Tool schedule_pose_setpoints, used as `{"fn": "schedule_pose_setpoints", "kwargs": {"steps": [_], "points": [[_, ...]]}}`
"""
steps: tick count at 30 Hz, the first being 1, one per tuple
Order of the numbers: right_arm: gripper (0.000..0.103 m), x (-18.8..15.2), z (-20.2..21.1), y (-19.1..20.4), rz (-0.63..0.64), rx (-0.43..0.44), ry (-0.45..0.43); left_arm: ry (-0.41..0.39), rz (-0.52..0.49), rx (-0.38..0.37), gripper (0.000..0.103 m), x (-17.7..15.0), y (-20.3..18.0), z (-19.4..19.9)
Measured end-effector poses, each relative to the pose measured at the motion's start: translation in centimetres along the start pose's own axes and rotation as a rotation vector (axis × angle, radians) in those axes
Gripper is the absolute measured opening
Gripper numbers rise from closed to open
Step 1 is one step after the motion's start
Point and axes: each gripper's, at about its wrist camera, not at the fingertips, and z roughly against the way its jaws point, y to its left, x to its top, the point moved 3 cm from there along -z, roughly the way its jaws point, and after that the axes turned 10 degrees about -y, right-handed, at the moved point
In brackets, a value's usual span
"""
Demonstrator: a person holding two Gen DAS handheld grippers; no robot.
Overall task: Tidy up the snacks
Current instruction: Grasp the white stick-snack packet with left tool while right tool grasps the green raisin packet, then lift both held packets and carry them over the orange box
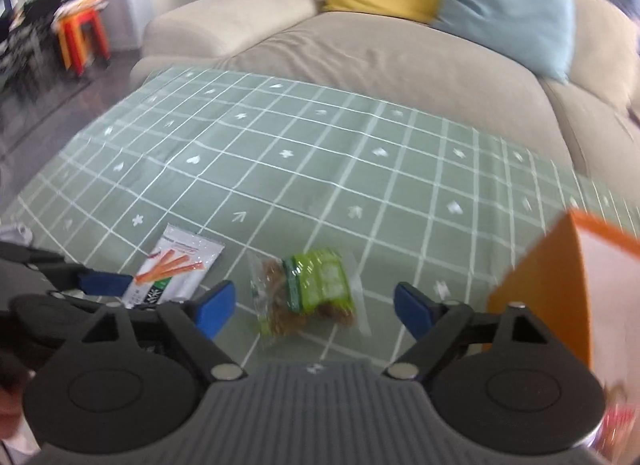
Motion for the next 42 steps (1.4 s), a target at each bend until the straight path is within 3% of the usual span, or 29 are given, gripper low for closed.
{"fn": "schedule_pose_setpoints", "kwargs": {"steps": [7,9,10,12,18,24,31,37,42], "points": [[0.084,0.2,-3.7,0.5,0.070,0.021,0.078,-0.002,-0.025,-0.003,0.058,-0.2,-0.1,0.1],[0.077,-0.2,-4.3,0.5,0.066,0.027,0.112,0.001,-0.037,-0.001,0.060,-0.2,-0.3,0.0],[0.068,-0.3,-4.7,0.4,0.057,0.029,0.130,0.004,-0.045,0.002,0.062,-0.1,-0.4,-0.1],[0.067,-0.7,-4.8,0.4,0.043,0.017,0.135,0.013,-0.053,0.011,0.066,-0.1,-0.5,-0.2],[0.059,-1.5,-3.6,0.4,0.077,-0.020,0.149,0.044,-0.067,0.026,0.070,0.1,-0.8,-0.5],[0.058,-3.1,-1.6,0.1,0.044,-0.035,0.203,0.059,-0.074,0.015,0.059,0.0,-1.0,-0.3],[0.058,-5.3,0.9,1.3,0.082,-0.046,0.227,0.077,-0.072,0.005,0.056,-1.1,-1.6,0.6],[0.055,-6.1,2.8,1.6,0.091,-0.023,0.258,0.152,-0.047,-0.032,0.055,-2.4,-1.9,2.2],[0.055,-6.0,4.7,1.8,0.145,0.006,0.270,0.210,-0.094,-0.064,0.055,-3.4,-2.7,4.0]]}}
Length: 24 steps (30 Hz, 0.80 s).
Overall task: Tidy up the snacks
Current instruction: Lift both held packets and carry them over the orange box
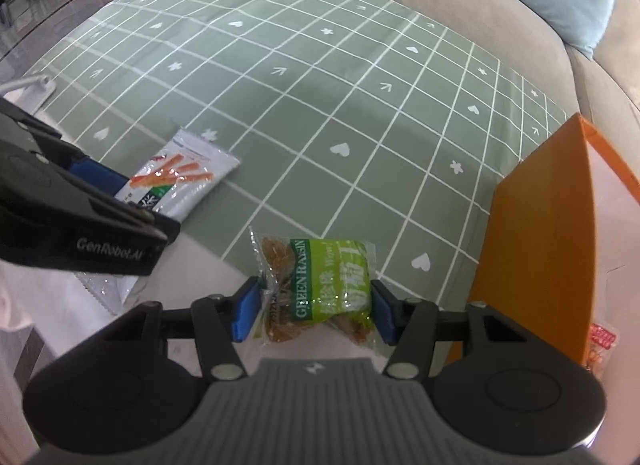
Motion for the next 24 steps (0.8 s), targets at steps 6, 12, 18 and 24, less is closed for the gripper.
{"fn": "schedule_pose_setpoints", "kwargs": {"steps": [6,12,18,24], "points": [[0.055,0.5,3.5,-0.1,0.041,0.030,-0.054,0.026,-0.095,-0.039,0.054,-0.4,-1.7,2.8],[0.054,1.1,7.8,-1.0,0.106,0.031,-0.122,0.039,-0.194,-0.083,0.054,1.5,-3.7,6.3],[0.054,1.4,12.1,-4.2,0.123,0.027,-0.154,0.018,-0.321,-0.102,0.054,4.2,-7.7,9.6],[0.054,0.8,15.0,-8.6,0.112,-0.014,-0.150,0.000,-0.444,-0.136,0.054,6.9,-13.6,11.3]]}}
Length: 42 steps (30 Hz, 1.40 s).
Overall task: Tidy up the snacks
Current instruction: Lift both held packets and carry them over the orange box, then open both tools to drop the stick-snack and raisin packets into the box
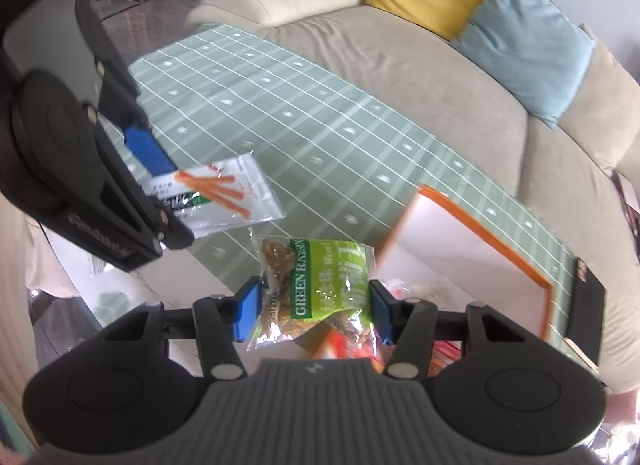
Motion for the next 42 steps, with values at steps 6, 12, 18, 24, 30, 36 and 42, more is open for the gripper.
{"fn": "schedule_pose_setpoints", "kwargs": {"steps": [6,12,18,24,30,36,42], "points": [[0.054,-2.9,0.9,-4.0,-0.002,-0.049,0.079,-0.016,-0.120,-0.025,0.054,4.4,-5.1,-1.0],[0.054,-6.9,0.9,-7.0,-0.012,-0.089,0.173,-0.005,-0.181,-0.089,0.054,7.1,-9.1,-3.6],[0.054,-9.3,-0.8,-8.6,-0.041,-0.070,0.221,0.038,-0.234,-0.114,0.054,8.4,-11.7,-7.1],[0.054,-10.4,-3.2,-9.2,-0.049,-0.036,0.257,0.098,-0.245,-0.124,0.054,8.7,-12.4,-10.4],[0.054,-11.5,-5.5,-9.5,-0.056,-0.014,0.303,0.129,-0.276,-0.119,0.054,8.9,-12.8,-12.8],[0.055,-12.5,-7.1,-9.2,-0.014,-0.021,0.342,0.140,-0.333,-0.084,0.054,9.2,-13.3,-14.6],[0.056,-12.7,-7.3,-8.7,-0.010,-0.016,0.356,0.128,-0.347,-0.058,0.054,9.6,-13.3,-16.0]]}}
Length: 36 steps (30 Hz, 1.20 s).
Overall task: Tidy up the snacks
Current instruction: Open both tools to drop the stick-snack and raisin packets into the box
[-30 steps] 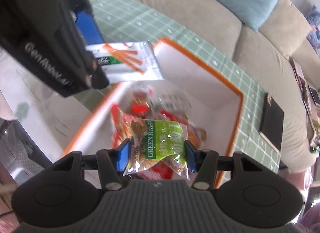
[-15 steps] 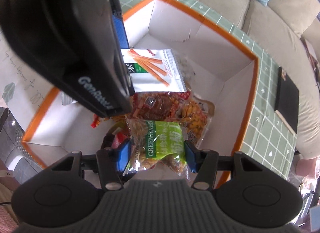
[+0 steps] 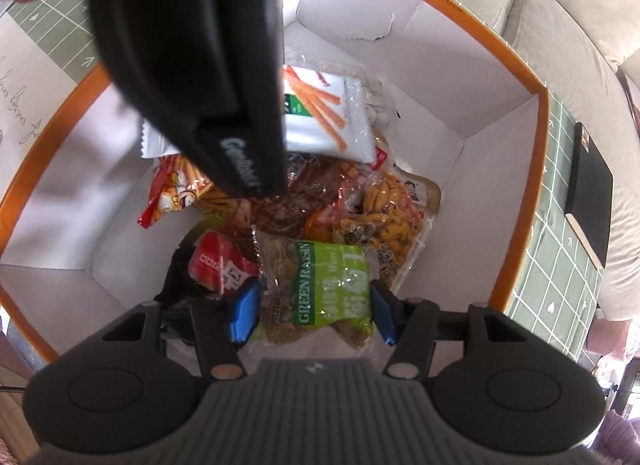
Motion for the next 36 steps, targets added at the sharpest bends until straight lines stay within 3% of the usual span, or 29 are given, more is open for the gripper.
{"fn": "schedule_pose_setpoints", "kwargs": {"steps": [8,12,21,27,36], "points": [[0.061,0.2,-0.5,0.2,0.004,0.007,0.009,-0.005,0.024,-0.034,0.066,0.0,0.4,0.2],[0.064,0.5,0.0,0.6,0.008,0.018,0.011,-0.036,0.030,-0.073,0.080,0.1,0.3,1.6],[0.089,2.1,3.5,0.7,-0.004,-0.016,-0.046,-0.136,0.058,-0.057,0.082,-0.3,1.4,7.1],[0.095,3.3,6.0,1.6,-0.023,-0.063,-0.095,-0.198,0.108,-0.006,0.082,-2.4,3.3,11.3],[0.096,5.8,10.3,4.5,-0.031,-0.148,-0.247,-0.368,0.298,0.114,0.082,-8.3,7.0,17.1]]}}
